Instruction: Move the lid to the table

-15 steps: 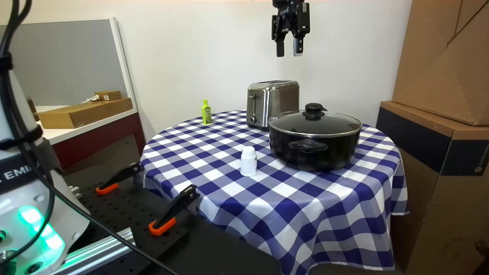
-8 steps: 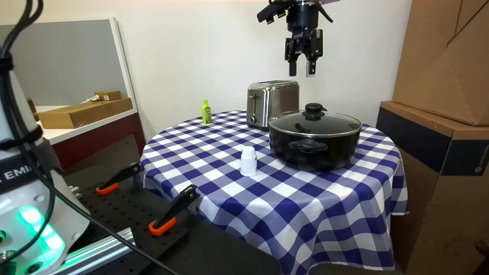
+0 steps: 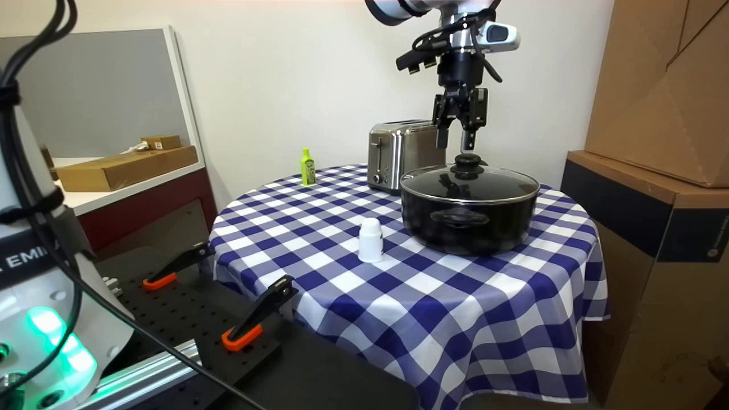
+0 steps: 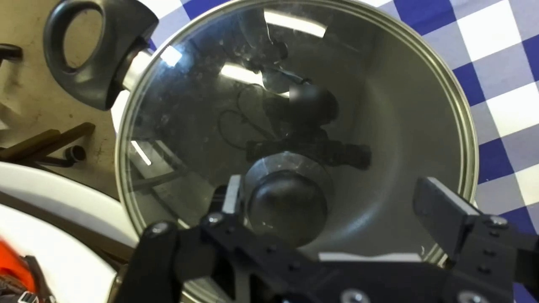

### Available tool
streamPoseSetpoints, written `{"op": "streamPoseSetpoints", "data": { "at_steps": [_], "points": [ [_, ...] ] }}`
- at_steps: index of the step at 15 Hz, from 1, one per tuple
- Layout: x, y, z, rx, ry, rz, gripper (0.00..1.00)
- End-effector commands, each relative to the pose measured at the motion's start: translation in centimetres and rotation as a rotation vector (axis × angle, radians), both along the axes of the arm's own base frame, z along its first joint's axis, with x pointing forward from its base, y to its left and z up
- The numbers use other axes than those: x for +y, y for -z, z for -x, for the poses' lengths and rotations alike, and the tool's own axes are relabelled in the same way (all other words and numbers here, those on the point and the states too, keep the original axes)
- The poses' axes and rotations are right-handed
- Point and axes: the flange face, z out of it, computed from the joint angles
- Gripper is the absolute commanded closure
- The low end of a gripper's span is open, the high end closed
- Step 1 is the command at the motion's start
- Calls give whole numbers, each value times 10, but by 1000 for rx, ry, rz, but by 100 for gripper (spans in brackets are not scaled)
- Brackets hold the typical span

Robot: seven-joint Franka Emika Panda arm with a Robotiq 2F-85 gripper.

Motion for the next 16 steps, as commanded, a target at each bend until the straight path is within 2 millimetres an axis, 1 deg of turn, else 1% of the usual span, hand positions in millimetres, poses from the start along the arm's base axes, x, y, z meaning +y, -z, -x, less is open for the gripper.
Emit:
{"op": "streamPoseSetpoints", "data": {
  "at_steps": [1, 6, 7, 8, 9, 12, 14, 15, 16],
  "points": [
    [-8, 9, -6, 12, 35, -15, 0],
    [-25, 14, 0, 18, 73, -16, 0],
    [-26, 14, 0, 18, 77, -14, 10],
    [-26, 15, 0, 19, 75, -13, 26],
    [-25, 15, 0, 19, 74, -12, 32],
    [-21, 13, -2, 17, 64, -11, 55],
    [-20, 10, -2, 15, 59, -11, 69],
    [-21, 7, -2, 13, 59, -9, 75],
    [-21, 7, 0, 15, 58, -10, 76]
  ]
}}
